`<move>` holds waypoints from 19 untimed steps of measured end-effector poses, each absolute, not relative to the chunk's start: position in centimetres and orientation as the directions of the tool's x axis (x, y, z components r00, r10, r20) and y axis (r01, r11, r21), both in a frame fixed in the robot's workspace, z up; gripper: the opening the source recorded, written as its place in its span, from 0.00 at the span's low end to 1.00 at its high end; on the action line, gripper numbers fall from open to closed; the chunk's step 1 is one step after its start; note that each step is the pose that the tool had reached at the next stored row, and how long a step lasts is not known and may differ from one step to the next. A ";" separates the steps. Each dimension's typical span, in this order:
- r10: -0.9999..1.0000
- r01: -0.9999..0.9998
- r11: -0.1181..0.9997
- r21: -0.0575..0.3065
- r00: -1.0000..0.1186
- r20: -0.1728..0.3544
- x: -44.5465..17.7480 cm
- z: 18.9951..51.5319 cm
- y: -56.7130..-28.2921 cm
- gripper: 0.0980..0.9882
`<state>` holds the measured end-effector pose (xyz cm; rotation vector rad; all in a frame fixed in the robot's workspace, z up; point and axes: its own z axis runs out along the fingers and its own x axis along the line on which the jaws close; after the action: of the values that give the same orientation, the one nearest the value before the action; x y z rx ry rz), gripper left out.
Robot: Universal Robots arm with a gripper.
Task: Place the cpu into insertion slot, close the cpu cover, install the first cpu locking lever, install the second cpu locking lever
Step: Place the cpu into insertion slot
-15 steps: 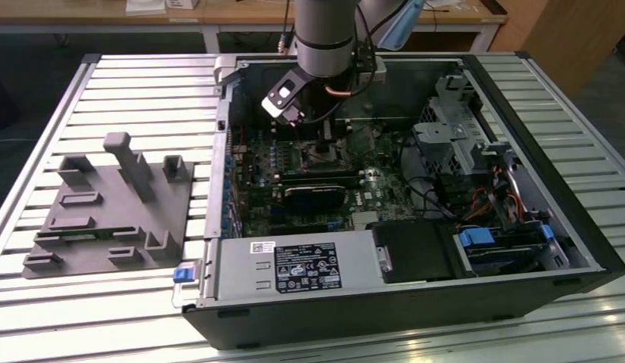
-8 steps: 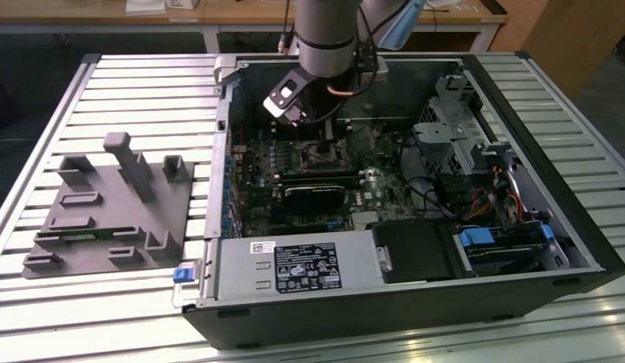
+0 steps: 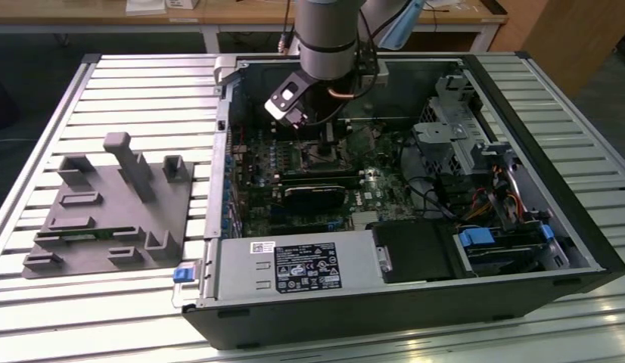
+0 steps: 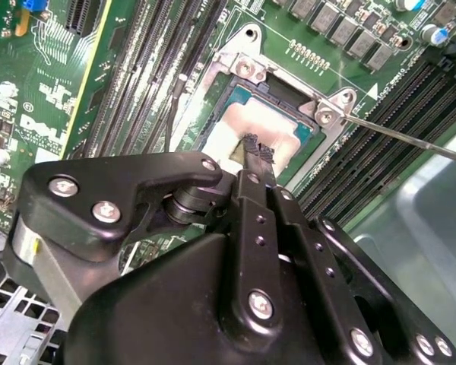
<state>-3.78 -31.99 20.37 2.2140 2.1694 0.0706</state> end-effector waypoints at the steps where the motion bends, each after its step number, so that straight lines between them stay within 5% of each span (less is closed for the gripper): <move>1: 1.000 0.998 -0.020 0.061 0.020 0.004 -3.8 20.3 -32.0 0.01; 19: 1.000 0.998 -0.020 0.061 0.020 0.004 -3.8 19.9 -32.0 0.01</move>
<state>-3.78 -31.99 19.87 2.2143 2.1697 0.0708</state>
